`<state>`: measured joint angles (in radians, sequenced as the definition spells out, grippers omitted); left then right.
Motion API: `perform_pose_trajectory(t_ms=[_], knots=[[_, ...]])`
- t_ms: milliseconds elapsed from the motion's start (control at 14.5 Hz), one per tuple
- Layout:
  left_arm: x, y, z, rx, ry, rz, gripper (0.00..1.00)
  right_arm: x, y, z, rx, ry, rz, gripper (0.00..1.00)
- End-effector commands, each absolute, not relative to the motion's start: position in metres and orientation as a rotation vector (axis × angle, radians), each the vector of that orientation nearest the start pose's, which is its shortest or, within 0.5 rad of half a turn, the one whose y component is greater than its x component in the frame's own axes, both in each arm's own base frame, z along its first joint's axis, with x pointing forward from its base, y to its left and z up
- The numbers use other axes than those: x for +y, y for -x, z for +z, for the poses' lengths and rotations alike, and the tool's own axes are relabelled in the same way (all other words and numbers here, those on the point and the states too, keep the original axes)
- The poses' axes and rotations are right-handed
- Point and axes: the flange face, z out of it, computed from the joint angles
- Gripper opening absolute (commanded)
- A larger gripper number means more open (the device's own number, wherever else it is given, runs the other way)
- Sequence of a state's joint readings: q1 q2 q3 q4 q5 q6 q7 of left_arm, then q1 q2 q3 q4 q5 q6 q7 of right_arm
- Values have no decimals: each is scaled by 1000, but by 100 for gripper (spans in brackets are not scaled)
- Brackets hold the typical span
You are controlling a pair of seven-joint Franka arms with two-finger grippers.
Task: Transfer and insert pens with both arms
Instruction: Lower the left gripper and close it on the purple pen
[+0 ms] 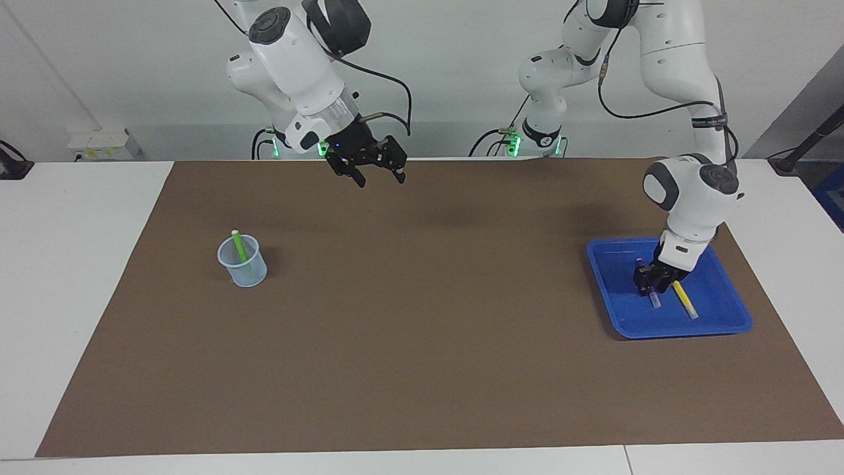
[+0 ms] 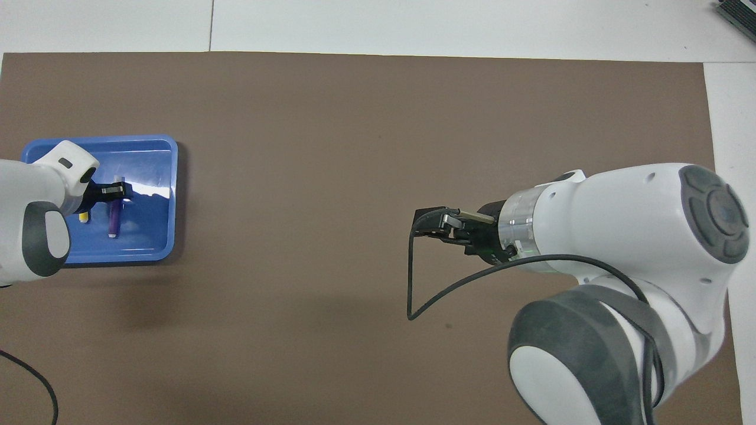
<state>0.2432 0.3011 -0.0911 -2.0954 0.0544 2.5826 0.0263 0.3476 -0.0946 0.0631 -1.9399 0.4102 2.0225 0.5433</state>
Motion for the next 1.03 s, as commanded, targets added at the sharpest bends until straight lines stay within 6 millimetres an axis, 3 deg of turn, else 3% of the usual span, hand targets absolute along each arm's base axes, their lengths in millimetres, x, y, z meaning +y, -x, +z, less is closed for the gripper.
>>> perform_pose_trajectory(t_ms=[0,206,481,962], knots=[[93,-595,286,-153,3097,-313,30,241,-496,544,416,2672,26,100],[93,-595,286,-153,3097,-313,26,241,-496,544,425,2670,28,100],[93,-595,285,-154,3098,-311,13,242,-496,544,470,2620,62,100],[94,-595,285,-156,3097,-309,12,242,-498,542,517,2551,59,100]])
